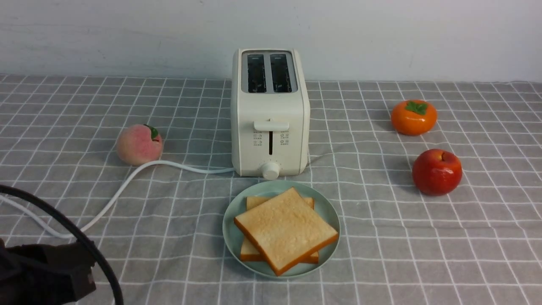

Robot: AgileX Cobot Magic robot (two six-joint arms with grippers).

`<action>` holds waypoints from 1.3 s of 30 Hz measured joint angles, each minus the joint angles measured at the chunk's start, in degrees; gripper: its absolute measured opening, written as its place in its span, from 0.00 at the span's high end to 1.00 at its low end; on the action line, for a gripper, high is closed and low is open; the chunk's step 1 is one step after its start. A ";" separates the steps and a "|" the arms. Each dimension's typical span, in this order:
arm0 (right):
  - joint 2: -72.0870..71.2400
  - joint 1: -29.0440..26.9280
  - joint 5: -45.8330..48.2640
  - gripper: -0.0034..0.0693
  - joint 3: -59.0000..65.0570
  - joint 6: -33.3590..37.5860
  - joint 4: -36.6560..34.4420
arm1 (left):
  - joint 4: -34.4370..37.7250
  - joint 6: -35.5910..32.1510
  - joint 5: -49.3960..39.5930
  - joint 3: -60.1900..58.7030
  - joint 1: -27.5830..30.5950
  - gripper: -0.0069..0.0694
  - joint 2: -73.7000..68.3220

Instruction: Take toasted bread from bread machine on grey coffee table place on plate.

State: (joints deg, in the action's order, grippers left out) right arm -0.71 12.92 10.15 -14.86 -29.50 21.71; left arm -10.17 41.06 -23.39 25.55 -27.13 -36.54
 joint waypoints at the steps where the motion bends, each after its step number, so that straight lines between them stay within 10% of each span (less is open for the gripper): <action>1: 0.00 0.00 -0.78 0.95 0.77 0.01 0.43 | 0.06 0.00 0.02 0.00 0.00 0.93 0.00; 20: 0.00 0.00 -1.88 0.92 8.84 -0.20 2.98 | -1.92 -5.75 7.66 -4.81 0.47 0.91 5.33; 26: 0.00 0.00 -1.88 0.91 8.84 -0.20 2.98 | 6.40 -16.52 19.78 -20.68 12.72 0.91 22.26; 39: 0.00 0.00 -1.84 0.90 8.91 -0.20 2.98 | 8.54 -17.99 1.68 -27.33 24.13 0.89 37.11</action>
State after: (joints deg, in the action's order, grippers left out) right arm -0.71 12.92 8.30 -5.95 -29.70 24.69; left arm -1.63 23.07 -21.71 -1.78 -3.00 0.57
